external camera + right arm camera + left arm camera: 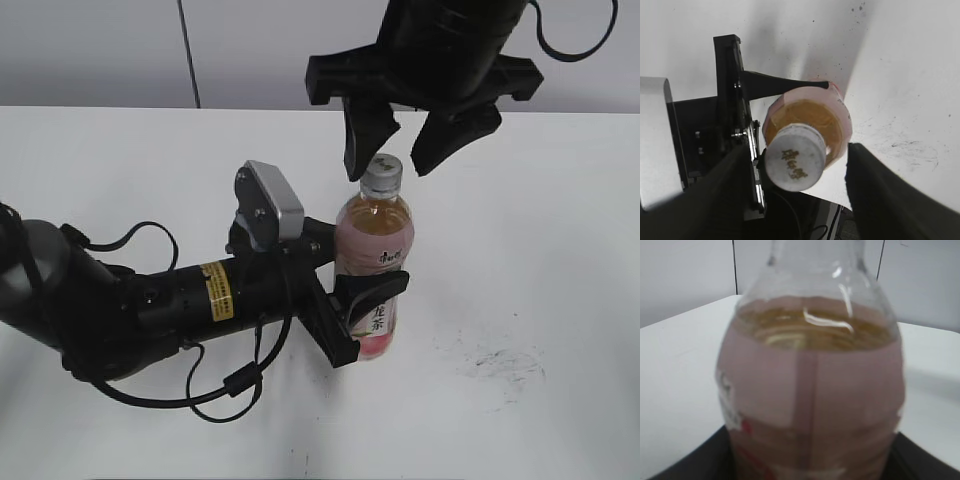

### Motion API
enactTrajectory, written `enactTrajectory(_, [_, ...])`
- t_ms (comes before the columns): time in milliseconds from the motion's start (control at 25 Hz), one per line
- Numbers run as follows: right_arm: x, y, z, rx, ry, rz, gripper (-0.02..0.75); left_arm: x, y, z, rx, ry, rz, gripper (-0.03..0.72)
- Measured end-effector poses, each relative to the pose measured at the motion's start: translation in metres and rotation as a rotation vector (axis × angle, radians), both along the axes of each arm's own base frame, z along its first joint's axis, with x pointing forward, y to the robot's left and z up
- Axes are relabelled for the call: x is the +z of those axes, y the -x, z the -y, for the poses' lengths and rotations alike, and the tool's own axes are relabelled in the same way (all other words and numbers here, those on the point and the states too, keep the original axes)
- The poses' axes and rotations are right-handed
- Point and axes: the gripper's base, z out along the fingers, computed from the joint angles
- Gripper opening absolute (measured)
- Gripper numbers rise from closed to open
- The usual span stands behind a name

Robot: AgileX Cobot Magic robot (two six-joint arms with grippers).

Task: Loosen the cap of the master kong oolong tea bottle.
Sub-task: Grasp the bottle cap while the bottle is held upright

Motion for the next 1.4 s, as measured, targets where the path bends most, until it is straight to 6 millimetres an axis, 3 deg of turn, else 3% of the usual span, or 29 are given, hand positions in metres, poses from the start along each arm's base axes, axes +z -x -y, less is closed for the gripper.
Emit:
enactTrajectory(200, [-0.006,-0.003,-0.002,0.0,0.013,-0.012,0.372,0.0,0.0,0.0,0.0,0.0,0.0,0.385])
enactTrajectory(280, [-0.011,-0.005,-0.003,0.016,0.023,-0.018,0.279,0.0,0.0,0.0,0.0,0.0,0.0,0.385])
enactTrajectory(360, [-0.011,-0.005,-0.003,0.116,0.039,0.007,0.274,0.0,0.0,0.0,-0.001,-0.001,0.0,0.385])
enactTrajectory(440, [-0.011,-0.005,-0.003,0.33,0.075,0.058,0.274,0.0,0.0,0.0,-0.004,-0.001,0.001,0.385])
enactTrajectory(680, [-0.01,-0.004,-0.003,1.287,0.234,0.284,0.274,0.0,0.001,0.0,-0.012,-0.004,0.004,0.384])
enactTrajectory(800, [-0.01,-0.004,-0.003,1.54,0.274,0.341,0.274,0.0,0.001,0.0,-0.013,-0.006,0.008,0.384])
enactTrajectory(1080, [-0.01,-0.004,-0.003,1.595,0.281,0.353,0.283,0.0,0.001,0.0,-0.015,-0.006,0.008,0.384])
enactTrajectory(1280, [-0.004,-0.005,-0.004,1.506,0.273,0.387,0.48,0.0,0.001,0.001,-0.016,-0.005,0.009,0.384])
enactTrajectory(1400, [0.006,0.0,-0.005,1.328,0.194,0.389,0.561,0.0,0.001,0.001,-0.016,-0.005,0.009,0.384])
